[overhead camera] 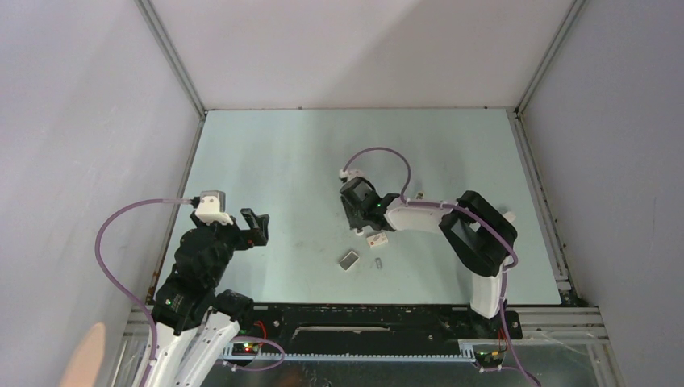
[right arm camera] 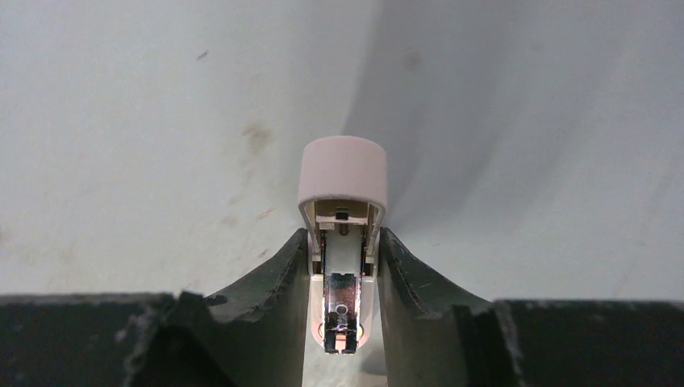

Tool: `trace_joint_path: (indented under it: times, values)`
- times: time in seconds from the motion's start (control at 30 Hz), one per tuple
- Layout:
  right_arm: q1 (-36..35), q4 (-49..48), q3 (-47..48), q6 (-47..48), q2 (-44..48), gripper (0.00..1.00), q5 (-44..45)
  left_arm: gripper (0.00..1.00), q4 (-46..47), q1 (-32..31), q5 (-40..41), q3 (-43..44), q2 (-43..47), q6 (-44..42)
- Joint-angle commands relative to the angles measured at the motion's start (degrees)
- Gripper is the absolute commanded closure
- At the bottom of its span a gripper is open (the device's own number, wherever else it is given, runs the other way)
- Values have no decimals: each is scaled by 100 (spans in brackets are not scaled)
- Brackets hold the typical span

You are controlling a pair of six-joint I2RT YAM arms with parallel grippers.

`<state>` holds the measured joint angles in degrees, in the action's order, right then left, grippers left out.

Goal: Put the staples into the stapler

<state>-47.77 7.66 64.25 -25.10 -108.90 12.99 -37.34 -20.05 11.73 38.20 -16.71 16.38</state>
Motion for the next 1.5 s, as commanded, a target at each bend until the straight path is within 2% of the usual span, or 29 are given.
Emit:
trace_joint_path:
  times: [0.0, 0.23, 0.4, 0.6, 0.83, 1.03, 1.27, 1.47]
  values:
    - [-305, -210, 174, 718, -31, 74, -495, 0, 210, 54, -57, -31, 13, -135]
    - [-602, 202, 174, 945, -34, 70, -429, 0, 202, 54, -48, -33, -14, -135]
    - [-691, 283, 176, 1042, -1, 52, -382, 0, 202, 54, -48, -36, -34, -135]
    - [-775, 644, 175, 890, 509, 40, -194, 0, 207, 62, -46, -33, -34, -135]
    - [-739, 1914, 171, 117, 1361, 38, 224, 0, 207, 63, -54, -31, -34, -135]
    - [-757, 3328, 143, -897, 1587, 38, 364, 0, 198, 63, -47, -23, -26, -127]
    - [-759, 3461, -292, -1540, 1624, 41, -26, 0, 209, 63, -113, -31, 29, -126]
    - [-757, 3248, -325, -1568, 1287, 50, -360, 0, 215, 63, -128, -33, 84, -126]
